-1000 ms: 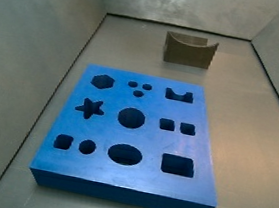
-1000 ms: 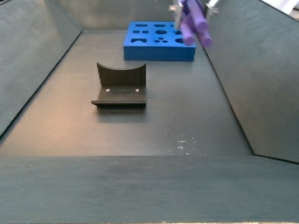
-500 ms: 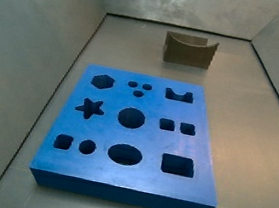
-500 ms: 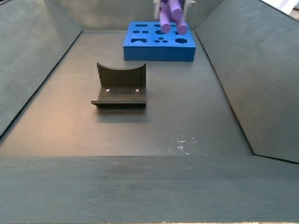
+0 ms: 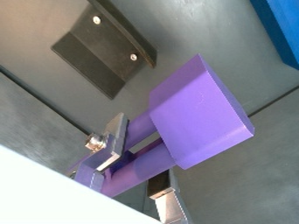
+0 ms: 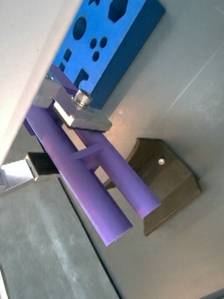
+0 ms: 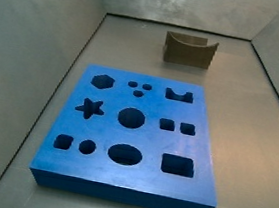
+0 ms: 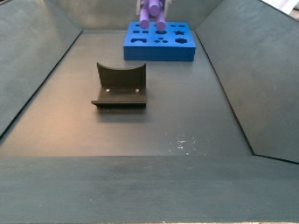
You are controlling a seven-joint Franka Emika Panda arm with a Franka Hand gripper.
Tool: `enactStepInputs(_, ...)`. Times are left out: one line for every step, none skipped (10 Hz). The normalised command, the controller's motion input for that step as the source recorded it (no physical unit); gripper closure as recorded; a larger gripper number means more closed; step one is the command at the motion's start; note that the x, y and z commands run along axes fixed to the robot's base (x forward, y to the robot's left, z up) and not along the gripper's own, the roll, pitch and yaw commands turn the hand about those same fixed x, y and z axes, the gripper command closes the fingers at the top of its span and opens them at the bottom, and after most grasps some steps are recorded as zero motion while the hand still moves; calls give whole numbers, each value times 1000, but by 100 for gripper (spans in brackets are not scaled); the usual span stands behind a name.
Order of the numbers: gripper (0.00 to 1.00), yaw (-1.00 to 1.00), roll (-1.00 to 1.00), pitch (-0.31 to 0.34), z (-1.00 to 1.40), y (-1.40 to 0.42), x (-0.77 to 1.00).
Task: Pick up the 3 prong object. Move up. Rotate the 3 prong object. Place the 3 prong object on the fixture. Regrasp the 3 prong object. Move to above the board. Insert the 3 prong object.
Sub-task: Place the 3 prong object on the fixture.
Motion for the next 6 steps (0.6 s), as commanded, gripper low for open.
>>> enactStepInputs(100, 43, 69, 153, 5, -28, 775)
enactStepInputs(100, 44, 73, 155, 8, -23, 718)
enactStepInputs(100, -42, -1000, 79, -287, 129, 900)
enactStepInputs(100, -42, -1000, 81, -284, 130, 849)
enactStepInputs(100, -67, -1000, 76, -174, 130, 767)
enactStepInputs(100, -72, -1000, 88, -85, 85, 669)
